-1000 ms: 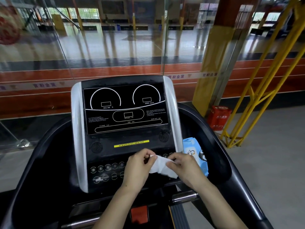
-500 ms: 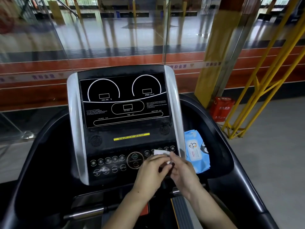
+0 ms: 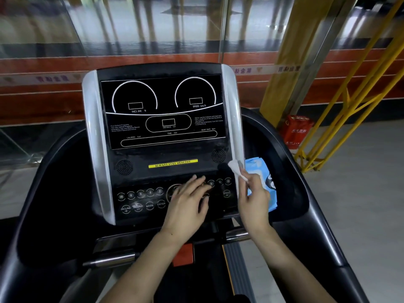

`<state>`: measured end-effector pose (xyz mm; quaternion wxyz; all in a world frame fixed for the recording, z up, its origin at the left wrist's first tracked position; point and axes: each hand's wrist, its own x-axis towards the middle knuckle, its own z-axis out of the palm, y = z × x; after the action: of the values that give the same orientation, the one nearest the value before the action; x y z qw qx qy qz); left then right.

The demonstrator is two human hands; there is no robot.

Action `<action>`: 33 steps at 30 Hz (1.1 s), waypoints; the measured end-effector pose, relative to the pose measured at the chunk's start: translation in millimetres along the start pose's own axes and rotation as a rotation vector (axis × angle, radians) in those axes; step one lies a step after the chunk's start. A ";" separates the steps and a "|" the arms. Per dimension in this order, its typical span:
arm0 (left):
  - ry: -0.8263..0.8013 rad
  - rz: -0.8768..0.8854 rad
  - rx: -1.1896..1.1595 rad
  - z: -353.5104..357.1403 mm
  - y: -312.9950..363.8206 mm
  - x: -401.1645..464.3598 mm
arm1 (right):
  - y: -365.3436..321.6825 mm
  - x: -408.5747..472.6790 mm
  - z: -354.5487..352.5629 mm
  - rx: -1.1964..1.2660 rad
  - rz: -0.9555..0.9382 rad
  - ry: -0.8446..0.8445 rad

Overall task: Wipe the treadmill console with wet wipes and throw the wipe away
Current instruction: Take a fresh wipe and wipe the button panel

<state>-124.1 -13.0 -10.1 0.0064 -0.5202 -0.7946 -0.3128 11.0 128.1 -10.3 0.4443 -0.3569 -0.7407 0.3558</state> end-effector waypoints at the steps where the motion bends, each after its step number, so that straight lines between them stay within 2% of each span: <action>1: 0.009 0.017 0.054 -1.1 -2.3 1.8 | 4.5 2.3 5.1 -0.072 -0.128 0.008; 2: 0.016 0.028 0.099 -2.4 -4.5 3.3 | 13.5 4.3 11.0 -0.109 -0.206 -0.003; 6: -0.042 0.030 0.298 -3.0 -18.2 3.3 | 42.9 3.1 22.7 -0.180 -0.187 -0.073; 10: -0.113 0.002 0.423 3.7 -31.8 -1.6 | 78.3 -4.8 35.4 -0.467 -0.453 -0.184; 11: -0.123 -0.001 0.433 4.4 -32.1 -1.4 | 81.2 -8.8 36.8 -0.543 -0.471 -0.232; 17: -0.145 0.037 0.494 3.5 -39.8 0.1 | 69.7 -33.4 32.2 -0.693 -0.310 -0.410; 23: -0.140 0.045 0.486 5.9 -41.6 0.2 | 84.5 -57.6 26.7 -0.738 -0.295 -0.423; 29: -0.132 0.036 0.471 8.7 -41.7 -0.4 | 64.4 -19.8 40.0 -0.761 -0.252 -0.423; 33: -0.126 0.041 0.470 8.4 -40.8 -0.2 | 76.4 -40.5 31.3 -0.756 -0.295 -0.464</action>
<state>-155.2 -19.7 -36.9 0.0839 -0.5390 -0.8337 -0.0860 12.9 124.9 -102.2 0.1515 -0.2956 -0.9410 0.0645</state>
